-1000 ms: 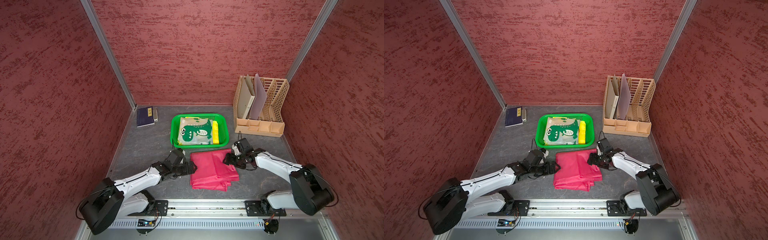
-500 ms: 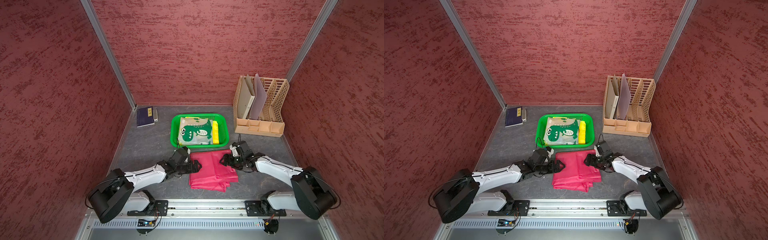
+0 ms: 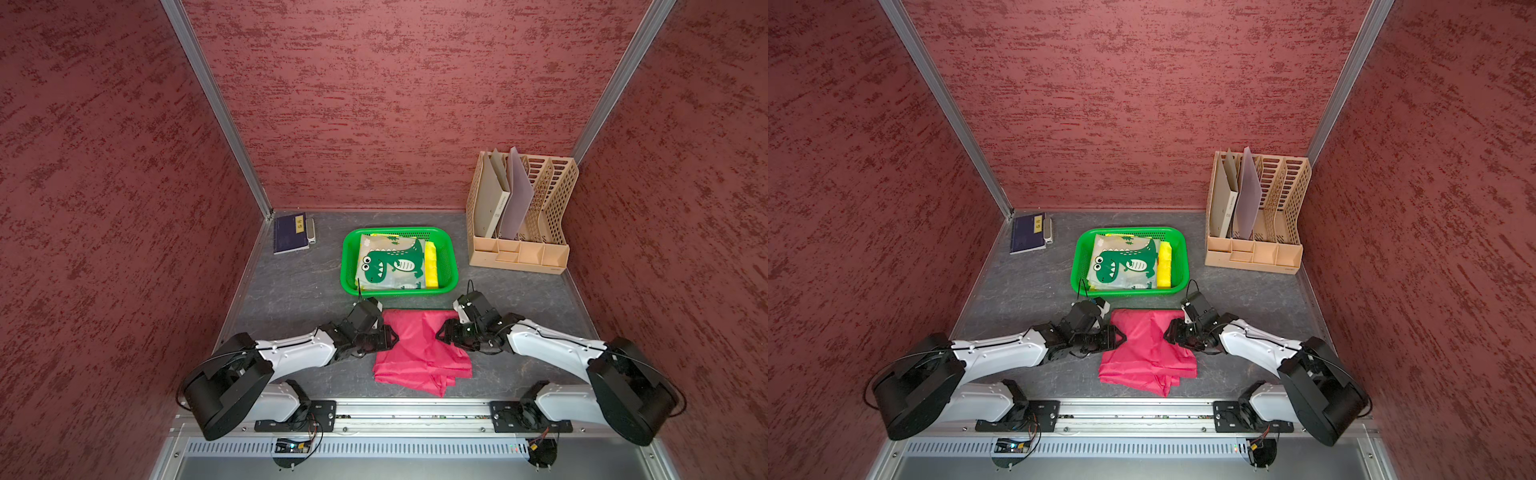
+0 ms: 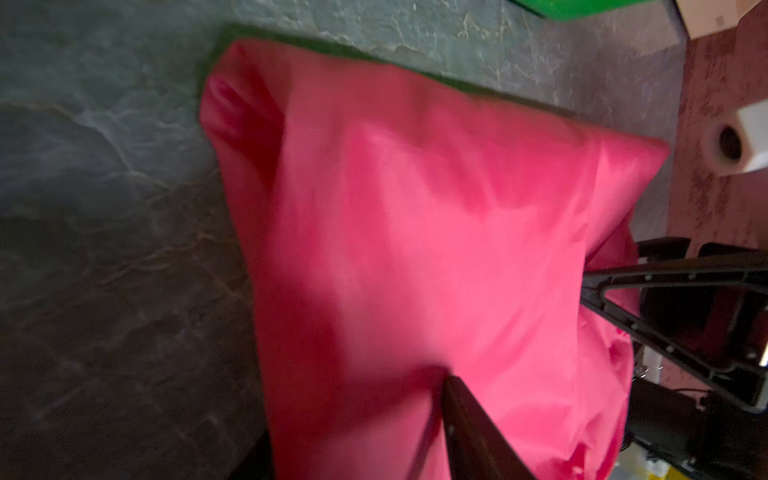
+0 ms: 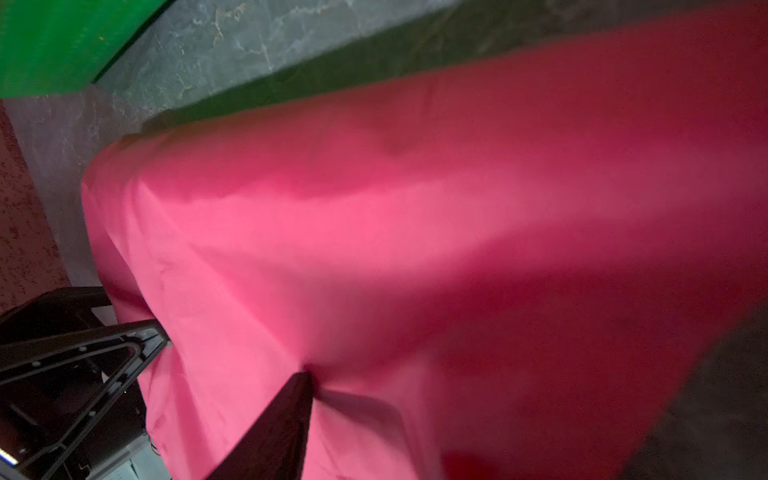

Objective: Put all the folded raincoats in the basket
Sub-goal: Pick up the raincoat from the center of the board, then place the raincoat in the basket.

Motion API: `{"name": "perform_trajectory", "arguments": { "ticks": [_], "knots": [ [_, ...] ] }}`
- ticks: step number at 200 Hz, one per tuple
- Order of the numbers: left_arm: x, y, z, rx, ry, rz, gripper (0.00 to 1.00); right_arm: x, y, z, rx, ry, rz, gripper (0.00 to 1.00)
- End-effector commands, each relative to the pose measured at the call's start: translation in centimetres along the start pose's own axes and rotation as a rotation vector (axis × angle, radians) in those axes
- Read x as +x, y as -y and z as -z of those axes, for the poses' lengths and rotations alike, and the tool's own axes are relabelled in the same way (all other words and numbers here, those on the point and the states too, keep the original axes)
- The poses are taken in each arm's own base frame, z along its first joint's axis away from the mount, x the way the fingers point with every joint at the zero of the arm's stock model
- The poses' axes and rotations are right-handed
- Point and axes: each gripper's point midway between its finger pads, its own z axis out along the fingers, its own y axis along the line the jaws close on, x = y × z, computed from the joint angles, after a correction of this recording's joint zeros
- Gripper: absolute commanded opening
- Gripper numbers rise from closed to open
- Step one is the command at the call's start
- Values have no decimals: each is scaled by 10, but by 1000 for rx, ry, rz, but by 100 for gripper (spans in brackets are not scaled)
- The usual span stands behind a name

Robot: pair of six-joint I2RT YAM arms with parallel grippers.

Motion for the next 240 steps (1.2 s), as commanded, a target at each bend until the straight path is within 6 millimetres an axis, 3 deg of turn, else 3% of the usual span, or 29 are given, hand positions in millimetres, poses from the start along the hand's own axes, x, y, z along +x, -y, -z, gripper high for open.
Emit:
{"name": "perform_trajectory", "arguments": {
  "ticks": [1,30,66,92,128,179,209,240],
  "knots": [
    [0,3,3,1,12,-16,32,8,0,0,41,-23,-24,51],
    [-5,10,6,12,31,-21,0,6,-17,4,16,-8,-6,37],
    [-10,20,17,2,48,-31,0,3,-32,15,18,20,24,14],
    [-17,32,40,-3,101,-56,0,2,-40,32,22,59,49,0],
    [-25,40,76,25,198,-57,0,2,-57,56,-26,100,83,0],
    [-41,60,124,54,301,-78,0,-8,-100,103,-91,167,138,0],
    [-67,69,146,6,366,-88,0,-26,-133,122,-124,181,215,0],
    [-113,72,157,-8,398,-57,0,-67,-172,121,-179,168,265,0]
  ]
}}
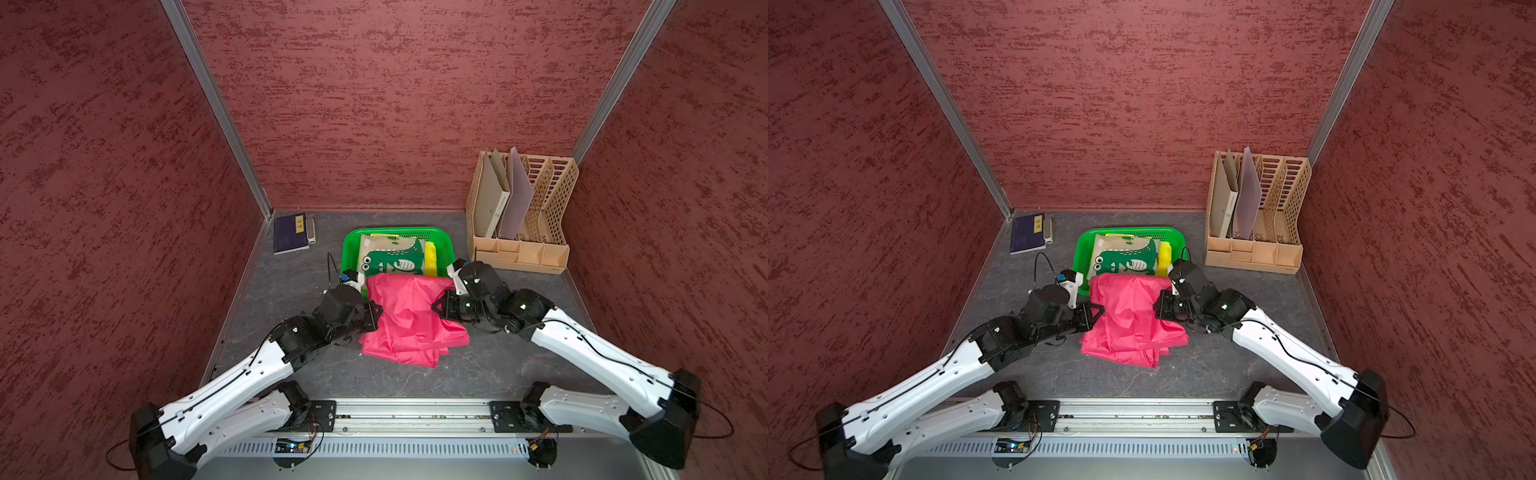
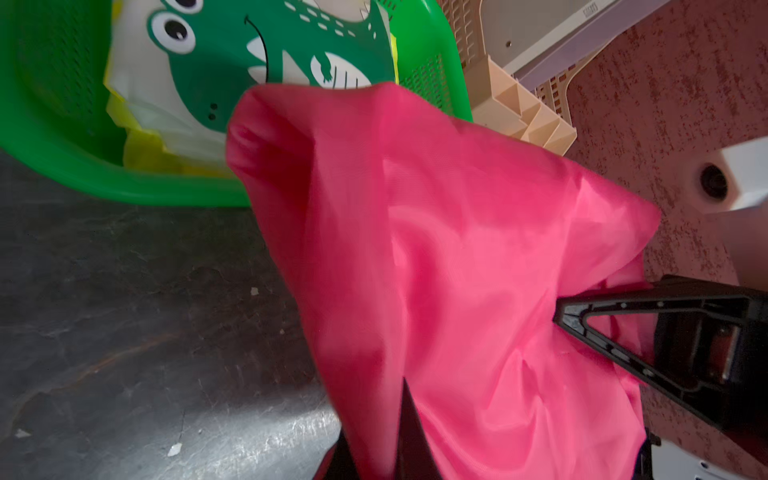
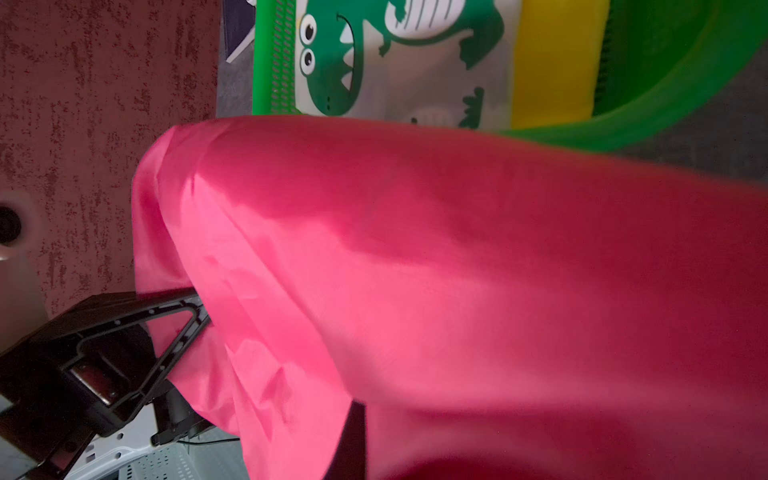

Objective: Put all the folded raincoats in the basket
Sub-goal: Place the raincoat in the basket.

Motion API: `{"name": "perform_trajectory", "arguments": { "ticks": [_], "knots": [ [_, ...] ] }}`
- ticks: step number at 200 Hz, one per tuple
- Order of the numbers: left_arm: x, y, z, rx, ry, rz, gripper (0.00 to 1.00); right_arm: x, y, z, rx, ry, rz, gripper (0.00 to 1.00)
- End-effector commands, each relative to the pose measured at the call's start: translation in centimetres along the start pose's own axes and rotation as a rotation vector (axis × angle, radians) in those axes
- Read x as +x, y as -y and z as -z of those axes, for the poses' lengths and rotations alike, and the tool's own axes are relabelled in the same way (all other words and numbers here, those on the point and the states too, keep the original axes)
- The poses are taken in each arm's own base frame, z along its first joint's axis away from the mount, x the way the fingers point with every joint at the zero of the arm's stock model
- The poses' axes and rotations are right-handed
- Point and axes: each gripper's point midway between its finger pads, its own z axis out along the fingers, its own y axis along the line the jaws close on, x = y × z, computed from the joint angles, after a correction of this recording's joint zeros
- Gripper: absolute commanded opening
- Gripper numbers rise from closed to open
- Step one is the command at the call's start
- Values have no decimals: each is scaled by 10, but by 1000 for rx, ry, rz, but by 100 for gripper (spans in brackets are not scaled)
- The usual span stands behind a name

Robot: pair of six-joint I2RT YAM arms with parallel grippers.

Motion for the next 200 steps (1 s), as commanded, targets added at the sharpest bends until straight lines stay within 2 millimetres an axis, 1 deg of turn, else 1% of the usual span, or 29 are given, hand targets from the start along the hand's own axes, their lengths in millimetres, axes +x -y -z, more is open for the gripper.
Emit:
{"name": "perform_trajectory", "arguments": {
  "ticks": [1,17,19,22,25,50,70,82,94,121,133,155,166,183,192,200],
  "knots": [
    [-35,-1,-2,-23,42,-14,0,-27,-21,-10,-55,-29,70,0],
    [-64,-4,-6,-31,80,-5,0,-57,-28,-23,-69,-18,79,0],
    [-68,-4,-7,-29,82,-4,0,-62,-30,-21,-75,-9,81,0],
    [-73,-4,-7,-24,89,-3,0,-68,-28,-29,-68,-17,75,0],
    [-78,-4,-9,-21,94,-2,0,-73,-29,-32,-69,-19,76,0],
    [-113,-5,-27,3,105,-3,0,-117,-26,-54,-70,-5,85,0],
    [-131,-11,-50,-3,90,2,0,-144,-16,-74,-74,-12,75,0],
    [-140,-21,-64,-22,81,24,1,-158,-7,-86,-72,-20,69,0],
    [-144,-33,-83,-32,54,54,0,-169,4,-97,-63,-26,72,0],
    [-143,-58,-116,-57,11,105,0,-185,29,-120,-45,-31,57,0],
    [-141,-67,-126,-69,-7,115,0,-188,38,-130,-40,-45,42,0],
    [-138,-81,-141,-100,-31,120,0,-187,48,-146,-46,-62,44,0],
    [-138,-86,-148,-115,-39,116,2,-187,52,-153,-45,-65,48,3],
    [-138,-88,-158,-117,-64,110,8,-187,58,-161,-38,-81,39,8],
    [-136,-85,-163,-94,-86,103,12,-186,60,-163,-38,-93,34,15],
    [-136,-84,-164,-93,-98,106,18,-185,60,-164,-38,-97,37,26]
  ]
}}
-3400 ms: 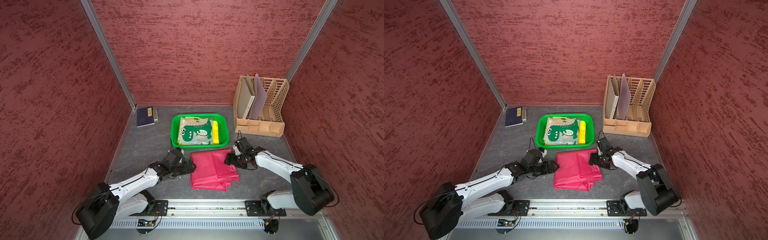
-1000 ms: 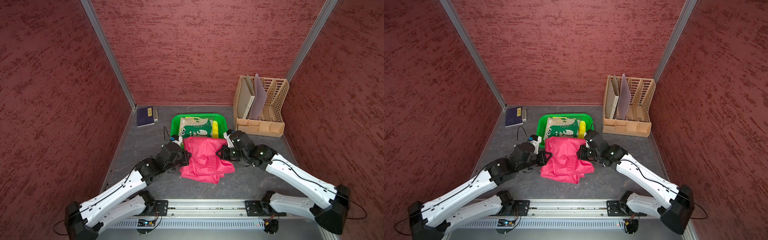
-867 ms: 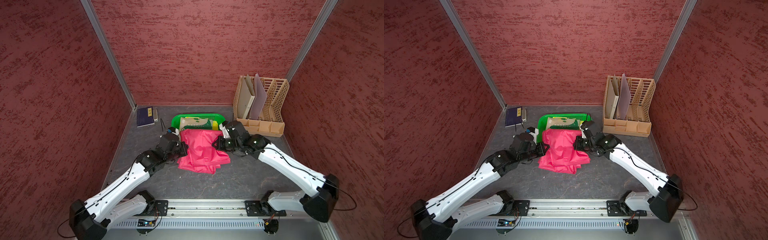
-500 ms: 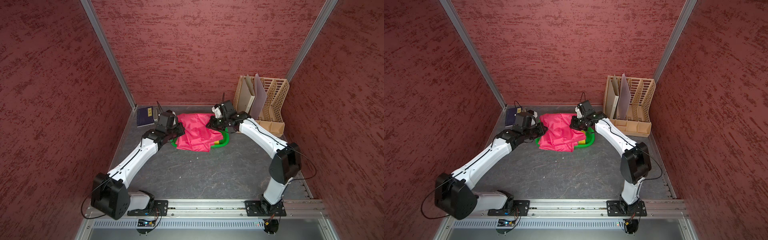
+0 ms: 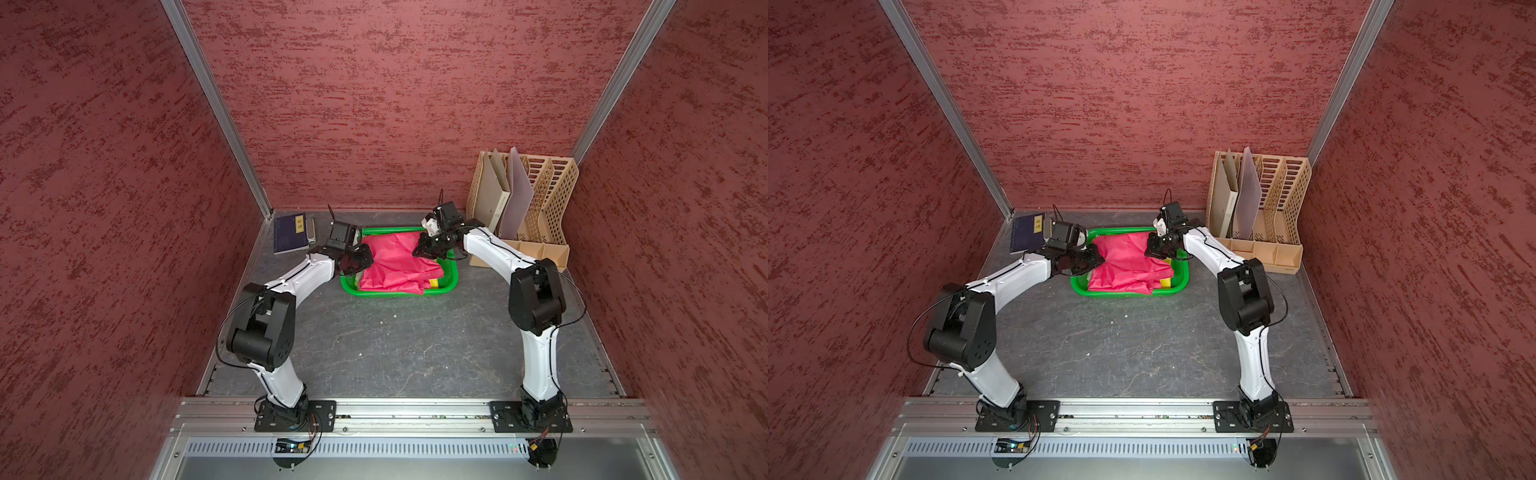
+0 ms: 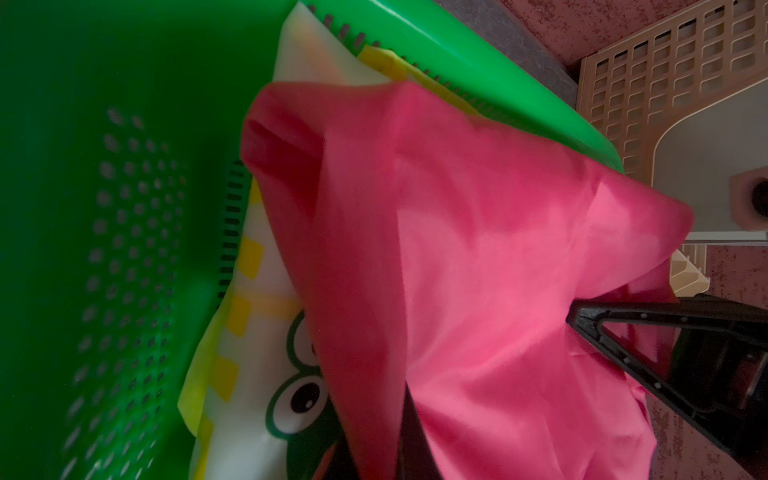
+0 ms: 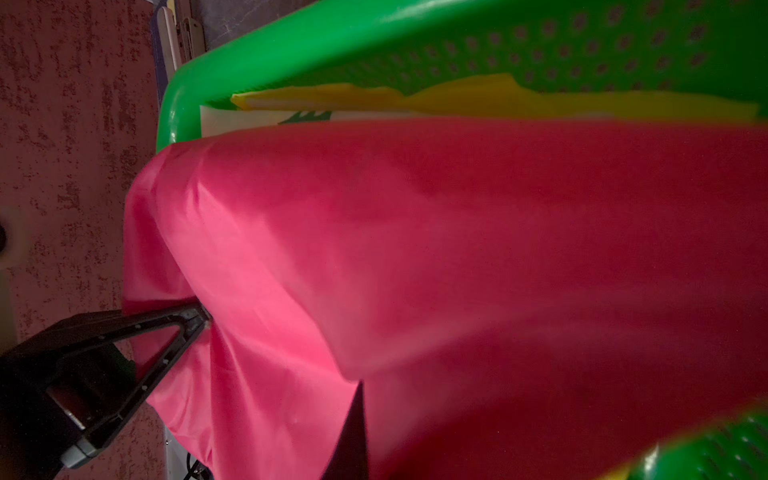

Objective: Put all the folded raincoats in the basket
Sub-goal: Place the raincoat in the basket.

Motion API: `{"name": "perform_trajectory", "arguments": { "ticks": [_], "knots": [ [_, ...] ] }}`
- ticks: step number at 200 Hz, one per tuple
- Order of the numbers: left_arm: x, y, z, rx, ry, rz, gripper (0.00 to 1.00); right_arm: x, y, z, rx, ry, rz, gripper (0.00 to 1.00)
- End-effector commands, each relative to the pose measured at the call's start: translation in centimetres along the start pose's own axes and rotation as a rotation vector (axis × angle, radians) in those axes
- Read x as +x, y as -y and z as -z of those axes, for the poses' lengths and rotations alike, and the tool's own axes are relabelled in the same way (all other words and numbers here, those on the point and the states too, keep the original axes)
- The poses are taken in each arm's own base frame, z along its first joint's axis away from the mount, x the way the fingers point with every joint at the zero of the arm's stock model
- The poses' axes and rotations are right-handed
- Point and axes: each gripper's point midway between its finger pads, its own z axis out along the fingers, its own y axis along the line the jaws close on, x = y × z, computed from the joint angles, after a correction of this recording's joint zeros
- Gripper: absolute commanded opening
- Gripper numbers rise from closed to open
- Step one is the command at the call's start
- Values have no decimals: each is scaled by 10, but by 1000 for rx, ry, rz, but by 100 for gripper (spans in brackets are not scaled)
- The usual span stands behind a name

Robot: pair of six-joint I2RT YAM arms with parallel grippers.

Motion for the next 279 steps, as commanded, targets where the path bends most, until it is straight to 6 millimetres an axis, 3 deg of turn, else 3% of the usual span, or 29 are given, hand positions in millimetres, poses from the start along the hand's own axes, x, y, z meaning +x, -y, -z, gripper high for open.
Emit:
{"name": "perform_trajectory", "arguments": {
  "ticks": [1,16,30,59,68,111,141,172,206,230,279],
  "knots": [
    [-10,13,-3,45,-5,-38,19,-11,-10,2,-44,14,37,27],
    [-12,15,0,47,-2,-41,36,-13,-12,7,-40,21,47,44],
    [-17,18,9,42,21,-44,61,-17,-14,17,-26,40,62,53],
    [-29,27,39,17,73,-65,84,-27,-26,52,4,89,99,59],
    [-33,33,50,24,91,-80,99,-30,-31,65,14,111,111,60],
    [-46,59,108,69,199,-133,100,-29,-56,130,31,215,142,61],
    [-43,76,136,129,233,-145,100,-11,-62,145,26,214,148,63],
    [-28,93,138,180,217,-163,100,10,-63,139,23,191,132,62],
    [-3,102,115,224,187,-129,100,42,-72,111,-43,147,134,58],
    [10,88,88,223,182,-74,100,55,-53,86,-51,135,88,56],
    [10,64,44,167,144,-23,100,62,-26,31,-39,57,55,53]
  ]
}}
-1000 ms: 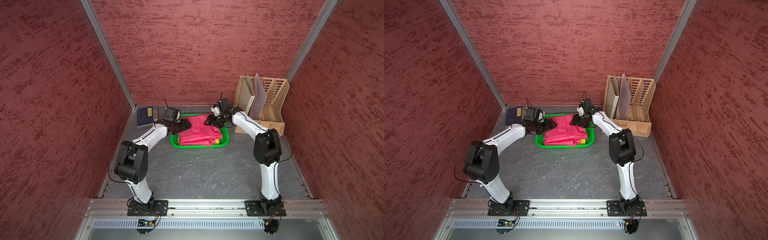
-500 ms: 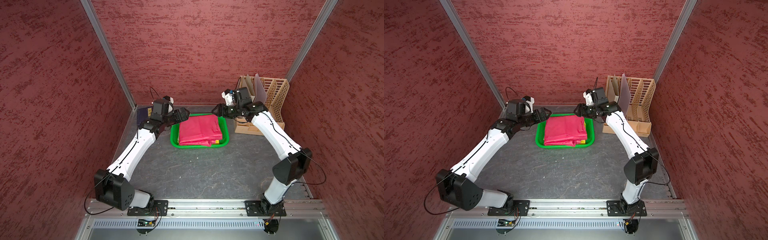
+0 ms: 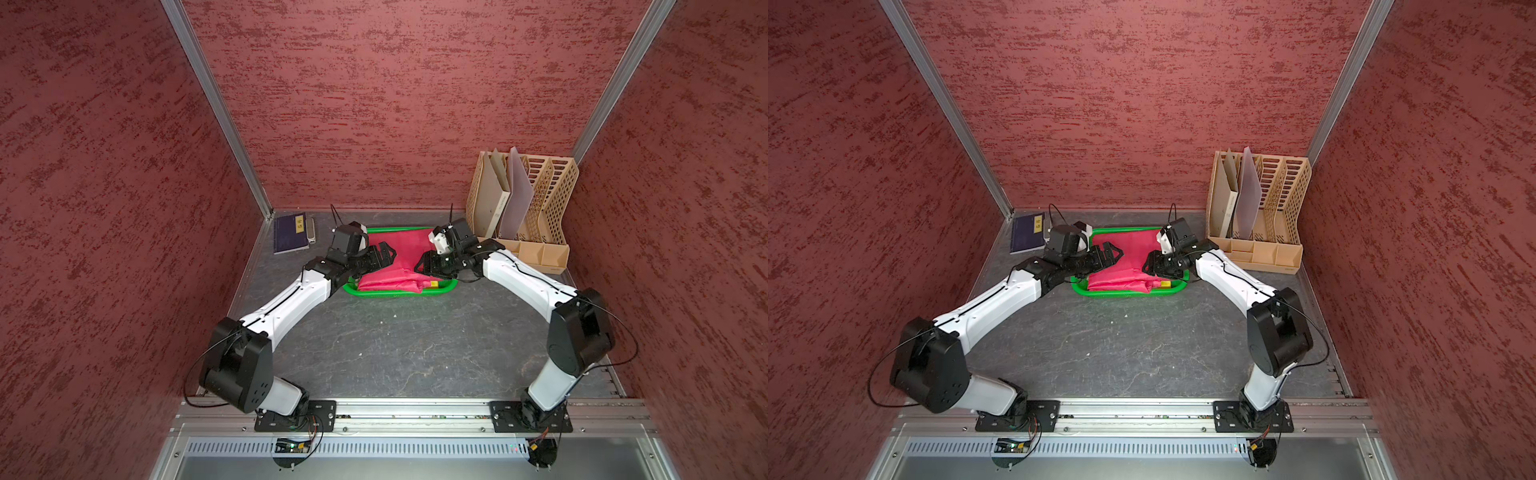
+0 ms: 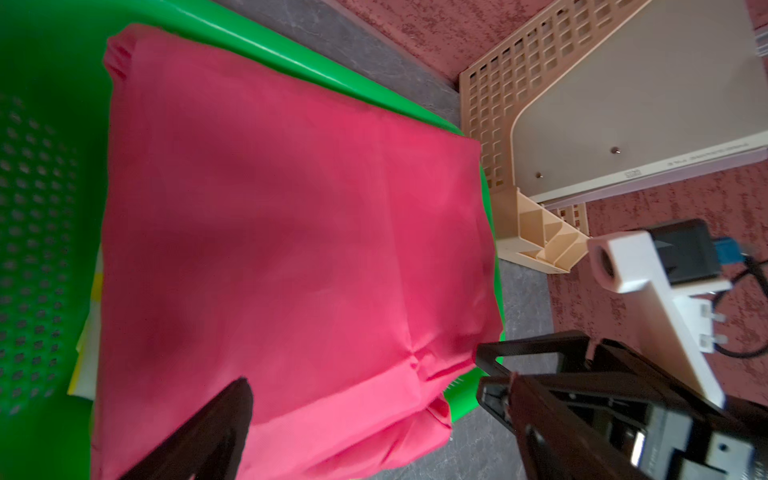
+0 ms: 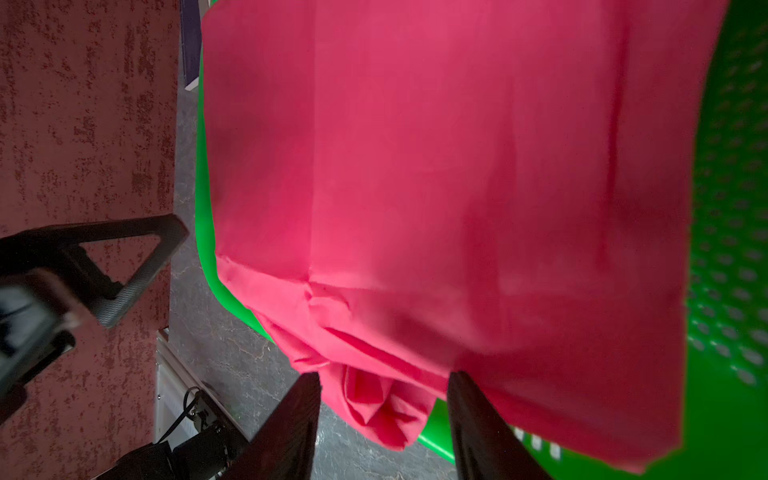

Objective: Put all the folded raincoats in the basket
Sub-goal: Place the raincoat in the basket.

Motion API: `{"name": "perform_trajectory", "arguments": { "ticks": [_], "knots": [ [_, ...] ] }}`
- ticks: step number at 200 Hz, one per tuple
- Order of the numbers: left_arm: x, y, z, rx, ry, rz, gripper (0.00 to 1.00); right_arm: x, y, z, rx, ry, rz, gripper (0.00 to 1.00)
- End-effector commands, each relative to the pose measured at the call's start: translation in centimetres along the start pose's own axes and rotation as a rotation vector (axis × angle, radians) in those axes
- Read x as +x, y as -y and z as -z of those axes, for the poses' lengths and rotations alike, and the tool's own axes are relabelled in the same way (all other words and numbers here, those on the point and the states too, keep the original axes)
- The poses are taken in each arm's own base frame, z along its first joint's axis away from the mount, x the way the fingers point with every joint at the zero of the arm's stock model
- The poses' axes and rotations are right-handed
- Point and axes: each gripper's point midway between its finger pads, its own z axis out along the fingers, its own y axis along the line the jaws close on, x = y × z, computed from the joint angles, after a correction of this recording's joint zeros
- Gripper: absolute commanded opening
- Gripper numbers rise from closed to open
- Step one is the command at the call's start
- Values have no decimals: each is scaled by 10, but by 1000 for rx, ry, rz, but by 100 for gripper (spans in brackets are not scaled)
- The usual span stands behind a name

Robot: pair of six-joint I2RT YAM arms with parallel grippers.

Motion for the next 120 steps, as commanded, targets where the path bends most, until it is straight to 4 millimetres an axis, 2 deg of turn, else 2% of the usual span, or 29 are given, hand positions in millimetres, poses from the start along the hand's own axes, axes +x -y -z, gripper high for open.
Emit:
{"name": "perform_trajectory", "arguments": {
  "ticks": [1,42,63,94,120],
  "knots": [
    [-16,0,-13,18,51,19,100,-15,2,-23,-31,25,6,53],
    [-20,-25,-39,-10,43,55,100,-20,33,-60,74,-13,19,51],
    [-22,-32,-46,-14,30,69,100,-25,39,-67,98,-9,27,49],
    [-27,-33,-46,-19,36,55,100,-35,27,-54,81,25,72,49],
    [-33,-26,-40,-13,37,16,100,-44,2,-24,30,78,135,49]
  ]
}}
